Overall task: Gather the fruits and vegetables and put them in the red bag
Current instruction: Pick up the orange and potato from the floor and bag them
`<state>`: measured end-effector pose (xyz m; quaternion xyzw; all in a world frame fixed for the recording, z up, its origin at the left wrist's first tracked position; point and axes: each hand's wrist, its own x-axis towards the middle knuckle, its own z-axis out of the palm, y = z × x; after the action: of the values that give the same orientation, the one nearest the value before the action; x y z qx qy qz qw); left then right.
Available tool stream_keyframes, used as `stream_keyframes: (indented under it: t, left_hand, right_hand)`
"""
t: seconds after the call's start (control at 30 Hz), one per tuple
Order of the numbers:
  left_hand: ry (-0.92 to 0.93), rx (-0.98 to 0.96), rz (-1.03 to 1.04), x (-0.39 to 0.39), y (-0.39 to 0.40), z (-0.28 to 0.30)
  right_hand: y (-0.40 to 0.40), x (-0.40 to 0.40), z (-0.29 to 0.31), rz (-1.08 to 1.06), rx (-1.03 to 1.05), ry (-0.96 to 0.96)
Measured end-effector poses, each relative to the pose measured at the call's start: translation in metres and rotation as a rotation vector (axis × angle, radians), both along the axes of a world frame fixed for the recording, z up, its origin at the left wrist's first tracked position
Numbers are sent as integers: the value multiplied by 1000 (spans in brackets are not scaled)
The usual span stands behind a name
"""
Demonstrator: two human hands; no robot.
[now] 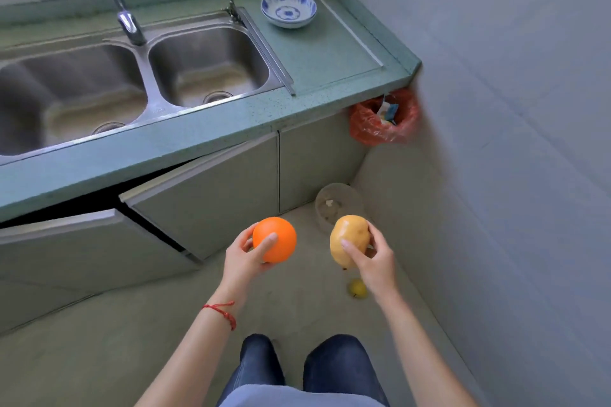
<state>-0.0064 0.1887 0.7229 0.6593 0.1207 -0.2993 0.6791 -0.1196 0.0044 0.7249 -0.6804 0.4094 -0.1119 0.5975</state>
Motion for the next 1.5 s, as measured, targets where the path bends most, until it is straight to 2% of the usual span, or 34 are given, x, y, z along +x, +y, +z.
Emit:
stream_keyframes:
  t: [0.17, 0.4, 0.57, 0.73, 1.1, 1.5]
  left_hand:
    - [9, -45, 149, 4, 11, 10]
    - [9, -59, 486, 1, 27, 15]
    - [-11, -126, 778, -29, 30, 17]
    - [-37, -108, 1046, -80, 42, 18]
    - [-56, -97, 1599, -221, 94, 18]
    - [-58, -74, 2053, -400, 127, 12]
  right_hand:
    - [-6, 34, 12, 145, -12, -43]
    - [-12, 95, 15, 508, 11, -37]
    - [-8, 125, 17, 814, -9, -40]
    - [21, 130, 19, 1096, -11, -26]
    - [150, 66, 21, 1601, 87, 16]
    - [287, -74, 11, 2104, 97, 62]
